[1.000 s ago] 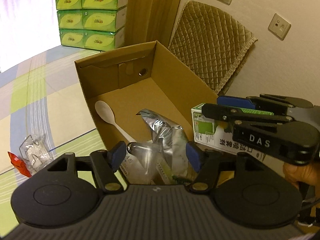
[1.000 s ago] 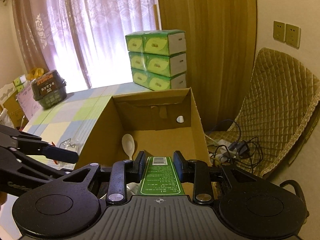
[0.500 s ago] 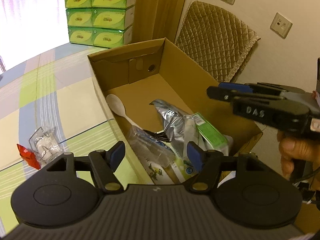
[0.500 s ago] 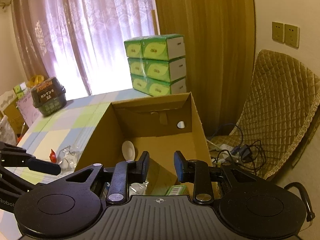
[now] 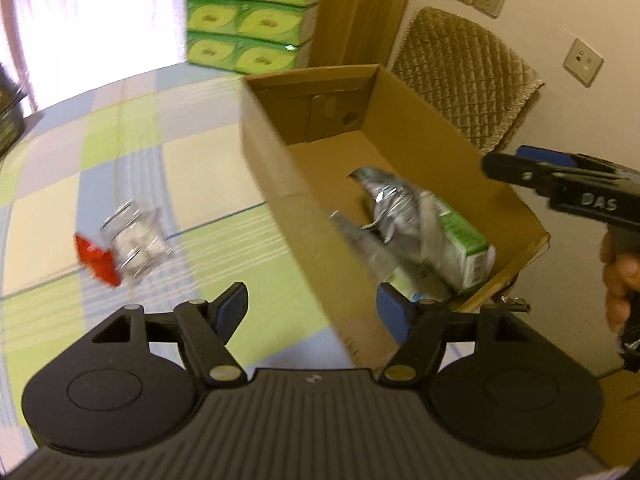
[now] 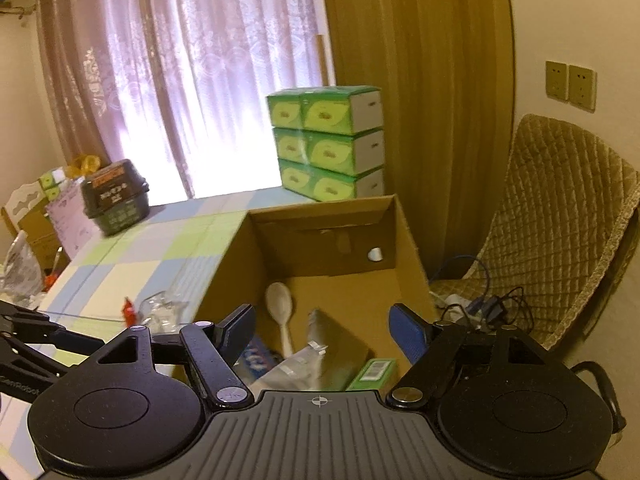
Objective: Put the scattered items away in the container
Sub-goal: 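Release the tray with left while right releases the medicine box into the box, then move both open tools back over the red packet and clear box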
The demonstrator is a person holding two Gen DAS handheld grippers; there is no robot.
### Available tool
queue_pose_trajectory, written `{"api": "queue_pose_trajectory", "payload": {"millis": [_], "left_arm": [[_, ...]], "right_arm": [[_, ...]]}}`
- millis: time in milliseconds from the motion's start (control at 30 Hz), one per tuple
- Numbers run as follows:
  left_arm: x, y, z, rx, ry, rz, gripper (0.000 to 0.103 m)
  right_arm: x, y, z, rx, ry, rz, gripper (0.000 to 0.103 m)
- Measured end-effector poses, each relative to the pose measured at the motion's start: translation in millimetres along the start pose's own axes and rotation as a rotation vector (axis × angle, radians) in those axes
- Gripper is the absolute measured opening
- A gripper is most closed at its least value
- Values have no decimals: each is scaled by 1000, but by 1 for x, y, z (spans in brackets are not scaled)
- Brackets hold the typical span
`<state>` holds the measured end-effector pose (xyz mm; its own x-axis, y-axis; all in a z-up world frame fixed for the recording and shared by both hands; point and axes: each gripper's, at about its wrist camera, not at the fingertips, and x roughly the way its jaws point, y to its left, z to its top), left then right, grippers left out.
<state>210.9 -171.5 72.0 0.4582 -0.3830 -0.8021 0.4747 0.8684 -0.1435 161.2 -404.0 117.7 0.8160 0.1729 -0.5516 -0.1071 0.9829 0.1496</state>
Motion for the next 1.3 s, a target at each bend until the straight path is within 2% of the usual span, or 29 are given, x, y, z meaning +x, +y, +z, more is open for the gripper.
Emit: {"api": "queue_pose_trajectory", "payload": {"millis": [67,200,433,600,900,1000,1300], "left_arm": [[-7,11,-12,-15,0,15,67],[-25,38,-37,-70,-1,47,77],[-52,73,-74,-103,-12,134,91],[-65,92,-98,-130,-8,153,97],[-76,118,-131,-162,14,170,100],[-78,127,-138,-180,17,175,101],[-74,148,-145,-193,25,184,101]], "right_arm": [[-4,11,-4,-6,1,16,79],[-8,37,-14,-32,14,58,79],[-10,83,-31,-67,50,134,79],[-11,117,-46,-111,77,173,79],[-5,159,-64,-178,122,218,81],[-4,169,-68,-190,119,222,102],[9,198,-79,-251,161,253,102]]}}
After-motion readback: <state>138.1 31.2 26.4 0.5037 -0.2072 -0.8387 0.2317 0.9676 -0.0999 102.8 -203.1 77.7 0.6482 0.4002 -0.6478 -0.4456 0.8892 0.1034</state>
